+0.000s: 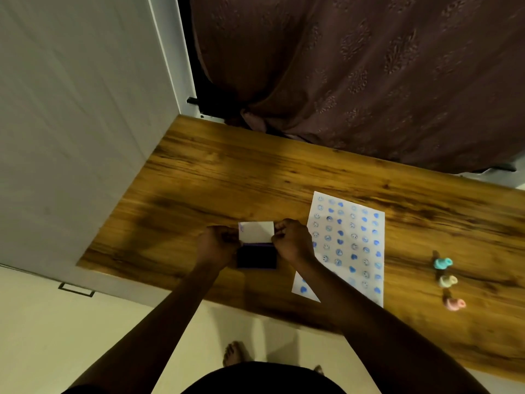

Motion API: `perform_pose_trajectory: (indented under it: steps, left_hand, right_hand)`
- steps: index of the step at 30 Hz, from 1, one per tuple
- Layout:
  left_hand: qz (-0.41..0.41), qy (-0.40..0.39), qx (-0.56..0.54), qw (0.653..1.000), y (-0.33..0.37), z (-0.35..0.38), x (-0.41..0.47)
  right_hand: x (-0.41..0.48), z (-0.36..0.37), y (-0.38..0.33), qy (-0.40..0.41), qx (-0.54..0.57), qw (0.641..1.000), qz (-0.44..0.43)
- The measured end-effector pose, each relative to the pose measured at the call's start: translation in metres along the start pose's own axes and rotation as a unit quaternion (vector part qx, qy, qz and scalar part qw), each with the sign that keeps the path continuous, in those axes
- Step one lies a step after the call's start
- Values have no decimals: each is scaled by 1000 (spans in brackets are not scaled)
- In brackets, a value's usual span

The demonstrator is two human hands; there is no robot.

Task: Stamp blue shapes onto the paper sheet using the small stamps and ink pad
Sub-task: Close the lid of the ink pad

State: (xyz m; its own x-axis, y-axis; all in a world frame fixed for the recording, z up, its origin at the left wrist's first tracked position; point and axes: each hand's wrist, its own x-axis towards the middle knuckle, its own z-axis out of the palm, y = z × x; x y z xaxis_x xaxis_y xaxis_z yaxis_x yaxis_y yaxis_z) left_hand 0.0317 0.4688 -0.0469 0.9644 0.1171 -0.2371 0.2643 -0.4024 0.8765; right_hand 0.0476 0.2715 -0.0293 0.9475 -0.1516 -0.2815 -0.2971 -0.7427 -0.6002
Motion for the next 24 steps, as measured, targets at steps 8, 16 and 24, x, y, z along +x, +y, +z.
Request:
perform_pose_trajectory:
  steps: [8,16,24]
  left_hand:
    - [-3,-19,59,998,3,0,0]
    - [34,12,118,992,0,7,-6]
    - [90,-1,192,977,1,1,-15]
  right_hand:
    - [-8,-6,2,-6,19,1000,-5]
    - [-31,-16,11,-15,23,999,-36]
    - [-49,-17,15,-43,80,996,13]
